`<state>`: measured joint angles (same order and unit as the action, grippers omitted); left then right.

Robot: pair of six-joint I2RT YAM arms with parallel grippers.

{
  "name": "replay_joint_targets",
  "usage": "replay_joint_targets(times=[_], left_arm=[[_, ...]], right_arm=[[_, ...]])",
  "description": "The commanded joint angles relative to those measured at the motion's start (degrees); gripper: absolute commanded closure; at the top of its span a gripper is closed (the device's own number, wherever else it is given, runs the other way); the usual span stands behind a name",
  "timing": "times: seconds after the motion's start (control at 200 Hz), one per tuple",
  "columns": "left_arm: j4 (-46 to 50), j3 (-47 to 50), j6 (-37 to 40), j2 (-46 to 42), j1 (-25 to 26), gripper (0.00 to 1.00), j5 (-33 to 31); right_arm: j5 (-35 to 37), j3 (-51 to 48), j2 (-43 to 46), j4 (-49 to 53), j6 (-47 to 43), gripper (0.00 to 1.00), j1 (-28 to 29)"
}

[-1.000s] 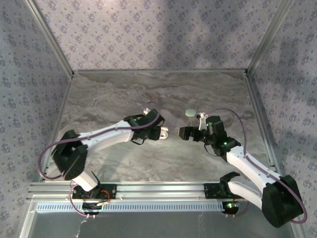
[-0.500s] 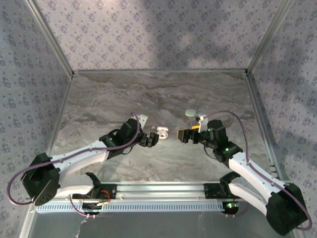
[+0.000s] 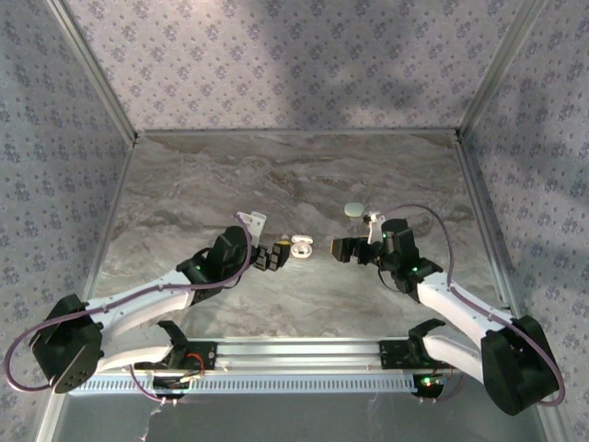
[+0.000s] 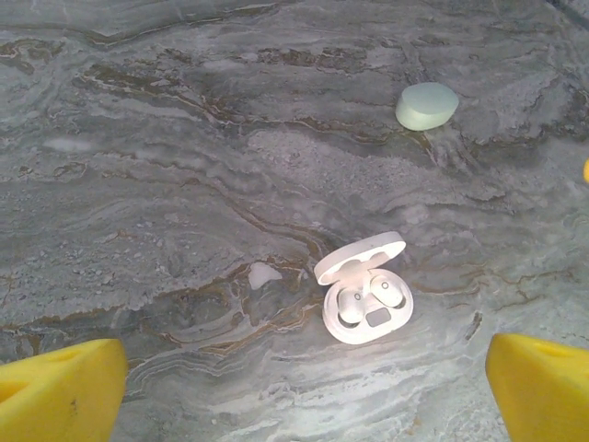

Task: Insert the wireless bluetooth earbuds into the charging case

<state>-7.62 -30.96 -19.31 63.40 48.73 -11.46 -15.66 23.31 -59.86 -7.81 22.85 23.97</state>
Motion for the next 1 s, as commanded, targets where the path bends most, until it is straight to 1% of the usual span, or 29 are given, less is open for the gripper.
replay_joint_targets(times=[0.0, 0.15, 0.275, 0.41, 0.53, 0.66, 0.775, 0.85, 0.904, 0.969, 0.994], left_arm=[[-3.5, 1.1, 0.8, -1.5, -0.4, 0.00, -1.5], [-4.4, 1.1, -0.1, -0.1, -1.3, 0.00, -0.5], [-4.8, 0.2, -2.7, 2.8, -4.1, 0.00, 4.5], [-6.1, -1.4, -7.3, 8.3, -8.8, 0.00, 15.3], [-10.8, -2.4, -12.0, 14.7, -13.0, 0.00, 27.5], [-16.2, -2.3, -18.0, 19.6, -15.9, 0.01, 36.8], [-20.3, -0.7, -22.6, 20.9, -16.8, 0.07, 40.1], [-21.9, 0.3, -24.2, 20.7, -16.6, 0.14, 40.7], [-23.0, 1.2, -25.0, 20.7, -16.1, 0.22, 40.4], [-23.5, 1.9, -25.7, 20.8, -15.5, 0.36, 39.8], [-23.4, 2.1, -26.0, 20.9, -15.1, 0.42, 39.6]], right_arm=[[-0.7, 2.6, -2.3, -1.1, -0.4, 0.00, -0.4], [-1.9, 4.3, -6.9, -0.8, -0.2, 0.00, -0.4], [-3.3, 6.4, -10.9, 0.3, -0.2, 0.00, -0.4], [-4.9, 8.5, -14.9, 1.7, -0.2, 0.00, -0.4], [-6.2, 10.5, -18.1, 3.3, -0.3, 0.00, -0.3], [-7.1, 11.8, -20.7, 4.1, 0.1, 0.00, -0.4], [-8.8, 13.1, -22.1, 4.5, 0.4, 0.01, 0.2], [-8.9, 14.7, -22.4, 6.4, 0.5, 0.02, 0.7], [-8.9, 16.3, -22.4, 8.1, 1.1, 0.02, 0.9], [-9.0, 18.4, -22.6, 10.3, 1.4, 0.02, 1.0], [-9.2, 19.2, -22.9, 11.1, 1.5, 0.03, 1.1]])
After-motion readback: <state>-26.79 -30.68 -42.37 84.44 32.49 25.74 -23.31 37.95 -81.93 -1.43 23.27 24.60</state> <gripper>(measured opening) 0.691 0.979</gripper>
